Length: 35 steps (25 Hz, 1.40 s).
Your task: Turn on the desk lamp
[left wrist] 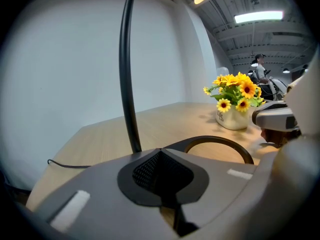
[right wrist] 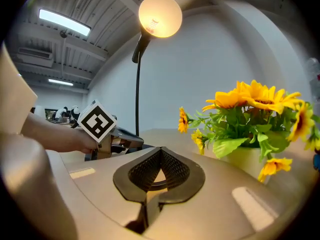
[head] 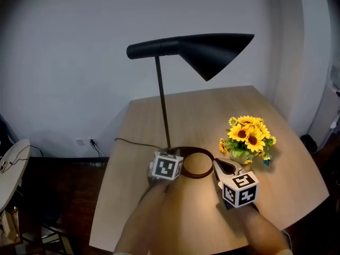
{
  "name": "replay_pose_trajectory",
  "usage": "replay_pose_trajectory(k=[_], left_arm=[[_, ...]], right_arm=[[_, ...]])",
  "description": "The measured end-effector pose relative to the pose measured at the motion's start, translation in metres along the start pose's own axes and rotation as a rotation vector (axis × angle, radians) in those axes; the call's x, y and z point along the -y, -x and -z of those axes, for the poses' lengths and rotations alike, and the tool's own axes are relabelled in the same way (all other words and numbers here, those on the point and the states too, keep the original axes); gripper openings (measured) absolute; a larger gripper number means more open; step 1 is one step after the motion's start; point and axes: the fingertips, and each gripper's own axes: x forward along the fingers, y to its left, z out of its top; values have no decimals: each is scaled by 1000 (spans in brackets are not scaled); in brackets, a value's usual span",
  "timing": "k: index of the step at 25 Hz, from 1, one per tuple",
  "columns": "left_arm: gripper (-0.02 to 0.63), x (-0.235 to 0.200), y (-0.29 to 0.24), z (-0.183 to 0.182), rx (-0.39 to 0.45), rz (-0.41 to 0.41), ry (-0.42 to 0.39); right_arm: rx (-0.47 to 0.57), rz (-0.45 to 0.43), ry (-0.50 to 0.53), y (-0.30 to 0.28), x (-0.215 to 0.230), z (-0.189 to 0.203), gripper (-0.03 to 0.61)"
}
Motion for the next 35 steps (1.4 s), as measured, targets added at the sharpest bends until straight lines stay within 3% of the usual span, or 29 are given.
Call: replay_pose_trajectory(k=[14,18,24,35], left_arm=[[-5,-8,14,-4,67,-53,62],[-5,1,24,-2,72,-63,36],[-5,14,64,-19,130,-84,20],[-5,56,134,-42,261,-46,32]], right_arm=[[1,-3,4,-1,0,-1,0],[-1,12,5,0,1,0,0],[-28,33,91,-1,-8,-1,0],[42,17,118,28,-42,-43,0]])
